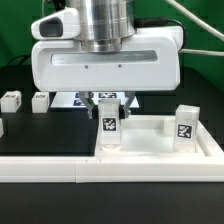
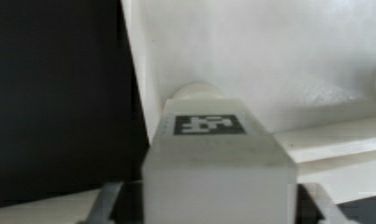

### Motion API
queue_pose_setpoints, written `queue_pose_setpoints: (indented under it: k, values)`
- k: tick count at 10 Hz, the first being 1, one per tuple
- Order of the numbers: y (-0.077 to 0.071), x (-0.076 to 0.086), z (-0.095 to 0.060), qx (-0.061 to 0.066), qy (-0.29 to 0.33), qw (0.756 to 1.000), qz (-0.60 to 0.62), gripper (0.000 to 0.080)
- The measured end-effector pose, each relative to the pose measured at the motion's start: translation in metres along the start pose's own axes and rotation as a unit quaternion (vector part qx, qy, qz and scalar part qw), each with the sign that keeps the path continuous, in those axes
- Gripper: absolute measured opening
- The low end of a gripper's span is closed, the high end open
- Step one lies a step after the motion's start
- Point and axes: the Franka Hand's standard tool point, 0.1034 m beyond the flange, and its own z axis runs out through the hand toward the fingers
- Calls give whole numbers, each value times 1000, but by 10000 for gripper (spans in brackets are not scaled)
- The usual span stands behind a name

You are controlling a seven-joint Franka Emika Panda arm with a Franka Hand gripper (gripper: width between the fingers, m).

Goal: Assemble square table

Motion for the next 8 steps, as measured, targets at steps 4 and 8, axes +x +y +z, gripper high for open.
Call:
queue_pose_setpoints:
  k: [4, 8]
  values:
    - [-9, 2, 2, 5, 12, 929, 369, 291]
    - [-10, 1, 2, 9, 25, 878, 477, 291]
